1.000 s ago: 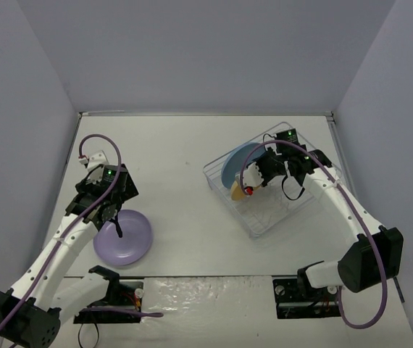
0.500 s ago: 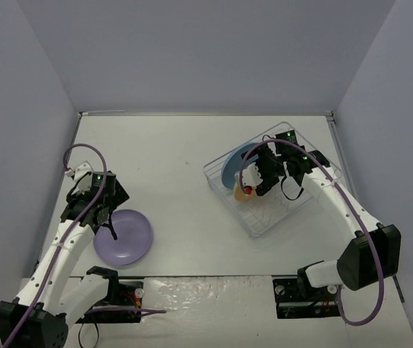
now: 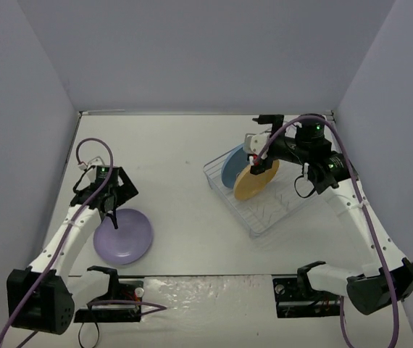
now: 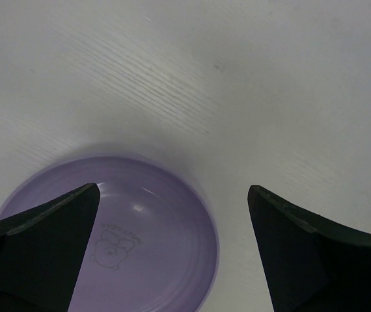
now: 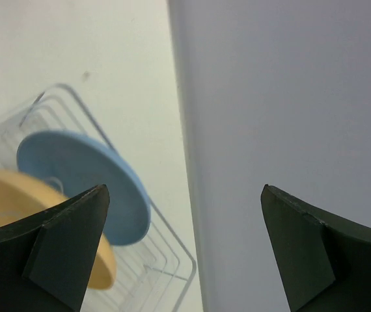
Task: Load the plates into the dish rack
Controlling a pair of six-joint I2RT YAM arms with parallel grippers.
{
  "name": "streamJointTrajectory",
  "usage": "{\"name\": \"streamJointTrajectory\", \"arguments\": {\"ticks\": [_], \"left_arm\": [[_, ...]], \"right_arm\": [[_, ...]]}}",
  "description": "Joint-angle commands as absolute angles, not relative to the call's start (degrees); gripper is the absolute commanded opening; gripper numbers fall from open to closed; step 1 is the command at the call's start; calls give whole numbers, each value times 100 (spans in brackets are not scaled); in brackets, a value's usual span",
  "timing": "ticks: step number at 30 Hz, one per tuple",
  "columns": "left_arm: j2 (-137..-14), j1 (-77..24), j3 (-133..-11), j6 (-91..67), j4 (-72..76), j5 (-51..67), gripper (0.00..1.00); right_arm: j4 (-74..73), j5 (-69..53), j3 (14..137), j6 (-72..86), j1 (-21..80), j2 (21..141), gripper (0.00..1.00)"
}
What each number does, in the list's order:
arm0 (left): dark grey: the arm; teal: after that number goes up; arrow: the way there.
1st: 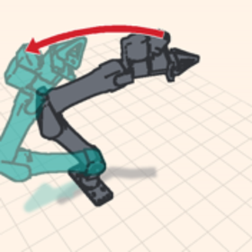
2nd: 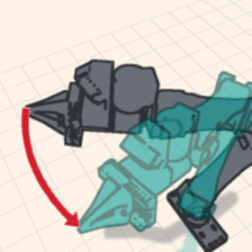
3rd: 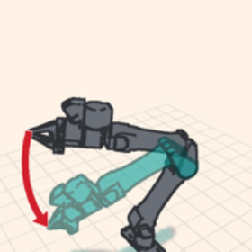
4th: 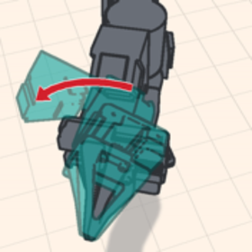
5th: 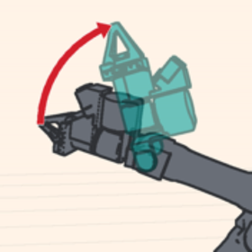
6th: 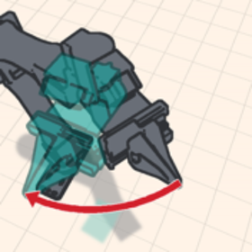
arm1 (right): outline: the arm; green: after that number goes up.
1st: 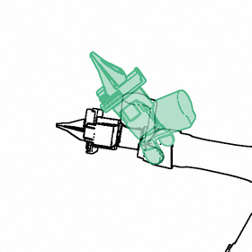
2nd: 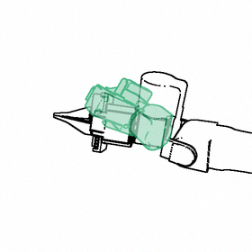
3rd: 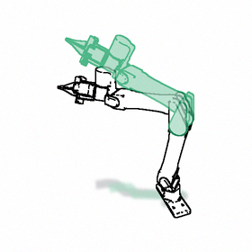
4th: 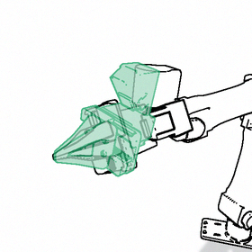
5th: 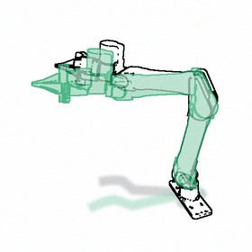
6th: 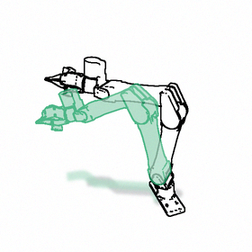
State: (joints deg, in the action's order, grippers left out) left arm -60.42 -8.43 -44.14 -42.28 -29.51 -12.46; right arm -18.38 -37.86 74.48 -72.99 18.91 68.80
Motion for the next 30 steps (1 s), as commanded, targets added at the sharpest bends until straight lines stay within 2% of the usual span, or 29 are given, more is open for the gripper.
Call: {"name": "streamJointTrajectory", "arguments": {"ticks": [1,2,4,7,16,19,23,27,30], "left_arm": [[-6419,-1327,-4869,-4340,-2572,-931,97],[-6557,-1653,-4970,-4392,-2722,-1188,97],[-6911,-2208,-5308,-4537,-3320,-1763,97],[-7310,-2847,-5426,-5000,-4055,-2241,97],[-8017,-3990,-5386,-6093,-4816,-2939,97],[-8198,-4111,-5317,-6196,-4746,-2962,86],[-8495,-4130,-5067,-6231,-4424,-2761,68],[-8532,-4194,-4909,-6207,-4052,-2700,55],[-8616,-4196,-4869,-6203,-3979,-2699,48]], "right_arm": [[851,-3007,7462,-3758,1968,6721,100],[1502,-2366,7419,-2781,1986,6712,100],[1801,-1205,7665,-966,1986,6829,100],[1341,-6,7975,95,1989,6903,100],[1308,1026,7015,1010,1986,6196,100],[1154,1353,6873,1017,1993,6045,100],[1022,1572,6785,941,1986,5942,100],[1009,1584,6741,932,1995,5917,100],[1003,1627,6705,932,1986,5915,100]]}}
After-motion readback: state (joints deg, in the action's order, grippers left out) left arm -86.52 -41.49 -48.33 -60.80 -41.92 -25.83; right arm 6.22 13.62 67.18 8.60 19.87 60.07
